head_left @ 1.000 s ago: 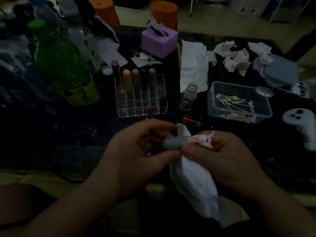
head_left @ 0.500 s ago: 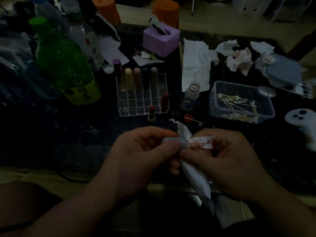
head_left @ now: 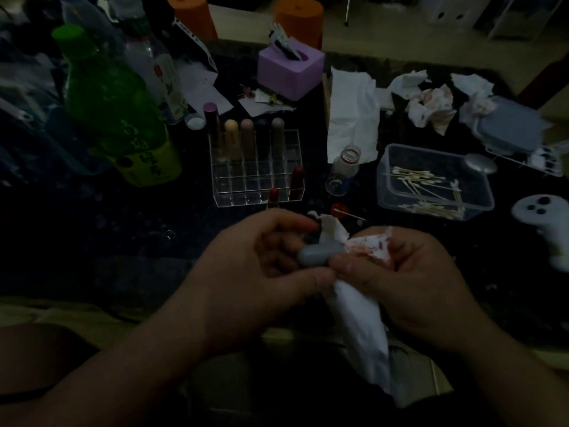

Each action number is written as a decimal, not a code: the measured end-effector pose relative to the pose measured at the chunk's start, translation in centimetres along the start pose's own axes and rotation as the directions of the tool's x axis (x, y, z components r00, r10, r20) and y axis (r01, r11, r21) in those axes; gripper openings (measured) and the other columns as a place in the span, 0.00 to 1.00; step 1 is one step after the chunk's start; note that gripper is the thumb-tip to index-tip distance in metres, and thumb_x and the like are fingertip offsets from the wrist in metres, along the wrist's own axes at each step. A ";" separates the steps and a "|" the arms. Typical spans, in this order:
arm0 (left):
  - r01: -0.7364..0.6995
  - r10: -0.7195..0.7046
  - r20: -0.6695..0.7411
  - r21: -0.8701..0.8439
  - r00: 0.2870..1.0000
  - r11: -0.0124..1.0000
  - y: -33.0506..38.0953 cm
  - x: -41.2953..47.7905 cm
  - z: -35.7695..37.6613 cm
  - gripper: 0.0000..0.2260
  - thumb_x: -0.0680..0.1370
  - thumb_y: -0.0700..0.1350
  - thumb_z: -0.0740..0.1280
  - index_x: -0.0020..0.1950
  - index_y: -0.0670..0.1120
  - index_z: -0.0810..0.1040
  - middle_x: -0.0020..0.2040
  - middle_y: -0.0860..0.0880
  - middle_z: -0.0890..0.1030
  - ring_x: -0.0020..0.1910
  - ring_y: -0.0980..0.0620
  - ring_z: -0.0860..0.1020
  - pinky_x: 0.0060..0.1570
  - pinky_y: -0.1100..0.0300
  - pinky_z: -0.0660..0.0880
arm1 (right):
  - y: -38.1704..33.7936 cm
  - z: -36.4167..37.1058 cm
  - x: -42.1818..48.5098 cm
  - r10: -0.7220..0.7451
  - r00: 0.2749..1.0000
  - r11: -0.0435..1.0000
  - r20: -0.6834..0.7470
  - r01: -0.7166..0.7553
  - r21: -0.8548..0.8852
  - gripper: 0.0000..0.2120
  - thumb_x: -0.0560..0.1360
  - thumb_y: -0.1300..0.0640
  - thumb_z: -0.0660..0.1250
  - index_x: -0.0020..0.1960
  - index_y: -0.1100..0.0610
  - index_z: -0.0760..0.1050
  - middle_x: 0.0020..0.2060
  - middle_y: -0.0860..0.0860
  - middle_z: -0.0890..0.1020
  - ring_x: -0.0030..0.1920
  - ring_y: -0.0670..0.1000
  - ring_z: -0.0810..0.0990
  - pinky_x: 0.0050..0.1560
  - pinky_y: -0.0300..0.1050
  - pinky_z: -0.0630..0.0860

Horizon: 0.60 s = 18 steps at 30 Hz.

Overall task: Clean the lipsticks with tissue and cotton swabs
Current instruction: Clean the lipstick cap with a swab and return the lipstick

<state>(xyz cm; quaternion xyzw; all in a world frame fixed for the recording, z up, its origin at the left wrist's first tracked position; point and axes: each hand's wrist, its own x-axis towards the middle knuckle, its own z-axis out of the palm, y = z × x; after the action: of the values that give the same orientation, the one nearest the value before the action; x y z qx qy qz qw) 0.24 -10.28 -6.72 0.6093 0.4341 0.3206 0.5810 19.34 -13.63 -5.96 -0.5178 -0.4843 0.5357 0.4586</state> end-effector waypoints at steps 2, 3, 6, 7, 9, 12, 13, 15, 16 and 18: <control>0.352 -0.290 0.224 -0.330 0.931 0.876 0.5 0.3 -0.1 0.22 0.62 0.61 0.80 0.45 0.47 0.83 0.36 0.40 0.82 0.29 0.45 0.79 0.29 0.53 0.77 | 0.1 0.0 0.0 -0.042 0.999 0.999 0.002 0.042 -0.022 0.02 0.66 0.60 0.75 0.38 0.57 0.83 0.34 0.51 0.86 0.35 0.46 0.84 0.35 0.35 0.78; 0.458 -0.356 0.307 -0.392 0.883 0.797 0.7 0.4 0.0 0.25 0.64 0.65 0.76 0.43 0.44 0.81 0.34 0.38 0.79 0.25 0.45 0.76 0.26 0.57 0.74 | 0.0 0.2 0.0 -0.051 0.998 0.999 0.022 0.051 -0.018 0.01 0.66 0.61 0.75 0.38 0.57 0.84 0.34 0.50 0.86 0.35 0.45 0.84 0.35 0.34 0.78; 0.500 -0.393 0.324 -0.389 0.861 0.774 0.8 0.3 0.8 0.21 0.75 0.58 0.66 0.41 0.39 0.78 0.28 0.40 0.76 0.21 0.48 0.71 0.23 0.61 0.68 | 0.4 0.2 0.1 -0.070 0.995 0.994 0.077 0.076 -0.078 0.04 0.68 0.63 0.72 0.41 0.62 0.84 0.36 0.52 0.86 0.37 0.48 0.86 0.38 0.37 0.79; 0.454 -0.374 0.266 -0.394 0.888 0.799 0.6 0.2 1.1 0.18 0.76 0.54 0.65 0.42 0.38 0.77 0.28 0.42 0.76 0.21 0.49 0.70 0.23 0.62 0.67 | 0.5 0.2 0.2 -0.070 0.994 0.988 0.085 0.081 -0.133 0.04 0.69 0.63 0.73 0.42 0.63 0.84 0.36 0.52 0.86 0.37 0.49 0.85 0.38 0.38 0.80; 0.360 -0.329 0.146 -0.411 0.933 0.838 0.3 0.2 1.4 0.14 0.74 0.50 0.66 0.43 0.38 0.78 0.29 0.44 0.76 0.23 0.50 0.70 0.23 0.62 0.67 | 0.6 0.2 0.5 -0.078 0.994 0.971 0.078 0.093 -0.222 0.03 0.70 0.63 0.74 0.42 0.64 0.84 0.35 0.52 0.86 0.36 0.49 0.85 0.37 0.38 0.79; 0.230 -0.231 0.048 -0.413 0.972 0.881 -0.1 0.1 1.6 0.07 0.70 0.47 0.70 0.43 0.45 0.83 0.32 0.44 0.80 0.27 0.51 0.75 0.26 0.61 0.71 | 0.6 0.2 0.7 -0.033 0.998 0.991 0.047 0.038 -0.126 0.05 0.70 0.63 0.73 0.43 0.66 0.82 0.37 0.55 0.86 0.38 0.53 0.86 0.39 0.43 0.81; 0.172 -0.177 0.025 -0.400 0.984 0.900 -0.2 0.1 1.6 0.07 0.69 0.45 0.71 0.45 0.45 0.83 0.34 0.45 0.81 0.30 0.52 0.77 0.29 0.62 0.73 | 0.6 0.2 0.7 -0.010 0.999 0.998 0.053 0.013 -0.060 0.06 0.70 0.63 0.72 0.44 0.66 0.82 0.37 0.57 0.86 0.39 0.55 0.86 0.39 0.44 0.82; 0.066 -0.074 -0.012 -0.325 0.997 0.943 -0.2 0.2 1.1 0.09 0.69 0.41 0.71 0.48 0.42 0.81 0.38 0.49 0.84 0.36 0.56 0.82 0.35 0.66 0.76 | 0.5 0.2 0.7 0.007 0.999 1.000 0.045 -0.007 -0.003 0.06 0.68 0.62 0.72 0.43 0.64 0.82 0.37 0.56 0.86 0.38 0.52 0.86 0.37 0.40 0.80; 0.034 -0.038 -0.011 -0.270 0.999 0.962 -0.1 0.2 0.9 0.09 0.69 0.39 0.71 0.49 0.42 0.81 0.41 0.50 0.85 0.39 0.58 0.83 0.38 0.67 0.77 | 0.4 0.2 0.6 0.005 0.999 1.000 0.039 -0.004 -0.006 0.05 0.68 0.61 0.72 0.42 0.62 0.82 0.36 0.55 0.86 0.37 0.50 0.85 0.36 0.38 0.79; 0.025 -0.022 0.019 -0.184 1.000 0.983 0.2 0.3 0.4 0.10 0.69 0.40 0.71 0.51 0.44 0.82 0.43 0.51 0.86 0.40 0.58 0.84 0.39 0.67 0.78 | 0.4 0.2 0.5 -0.015 1.000 0.999 0.025 0.016 -0.032 0.06 0.67 0.60 0.72 0.42 0.62 0.82 0.37 0.55 0.86 0.37 0.49 0.85 0.36 0.38 0.78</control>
<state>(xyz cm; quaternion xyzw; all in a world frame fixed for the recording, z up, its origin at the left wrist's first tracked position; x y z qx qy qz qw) 0.77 -10.19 -6.62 0.5505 0.4047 0.3473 0.6423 19.07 -13.21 -6.41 -0.5150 -0.5024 0.5305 0.4483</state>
